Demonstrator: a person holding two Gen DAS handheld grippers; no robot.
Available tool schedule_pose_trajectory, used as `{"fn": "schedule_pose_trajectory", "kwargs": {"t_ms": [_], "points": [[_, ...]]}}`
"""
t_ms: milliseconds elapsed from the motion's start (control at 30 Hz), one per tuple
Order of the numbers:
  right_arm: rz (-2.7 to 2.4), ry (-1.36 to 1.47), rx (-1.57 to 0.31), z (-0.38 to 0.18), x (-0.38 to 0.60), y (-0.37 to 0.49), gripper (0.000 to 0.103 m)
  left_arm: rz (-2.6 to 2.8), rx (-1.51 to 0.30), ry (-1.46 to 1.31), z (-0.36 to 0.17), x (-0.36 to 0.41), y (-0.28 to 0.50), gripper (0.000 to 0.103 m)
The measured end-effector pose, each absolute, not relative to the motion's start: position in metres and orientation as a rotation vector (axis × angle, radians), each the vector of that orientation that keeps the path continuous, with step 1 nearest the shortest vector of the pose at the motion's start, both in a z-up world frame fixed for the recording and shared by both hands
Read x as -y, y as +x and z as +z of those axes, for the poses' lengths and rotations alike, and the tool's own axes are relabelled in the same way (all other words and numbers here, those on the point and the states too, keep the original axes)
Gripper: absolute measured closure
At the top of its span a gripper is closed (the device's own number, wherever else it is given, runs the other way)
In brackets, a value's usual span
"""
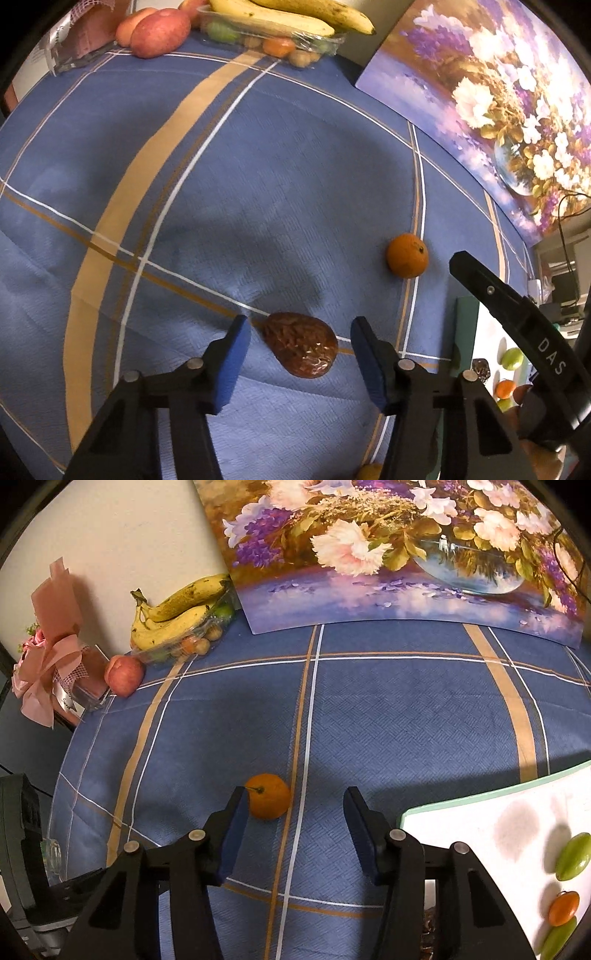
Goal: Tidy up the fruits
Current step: 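Close left tool on the wrinkled date while right tool grasps the tangerine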
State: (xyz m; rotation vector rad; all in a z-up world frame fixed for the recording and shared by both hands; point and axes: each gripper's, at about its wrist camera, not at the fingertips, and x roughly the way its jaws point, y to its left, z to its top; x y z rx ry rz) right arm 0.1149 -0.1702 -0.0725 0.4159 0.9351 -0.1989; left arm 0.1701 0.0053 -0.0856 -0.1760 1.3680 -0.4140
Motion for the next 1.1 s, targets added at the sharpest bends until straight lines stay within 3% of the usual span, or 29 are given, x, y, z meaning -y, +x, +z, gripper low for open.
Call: {"fn": "schedule_pose_trajectory", "kwargs": {"t_ms": [67,1100], "points": [[-0.200,0.415,-0.938,-0.074,0.170,0.115,0.049,-0.420,-1.377,-0.172,-0.087,-0.003,0.170,0.056],[-0.178,0.311,-0.977,-0.092,0.141,0.145,0.053,-0.234,-1.235,-0.342,-0.072,-0.064,0.197,0.057]]}}
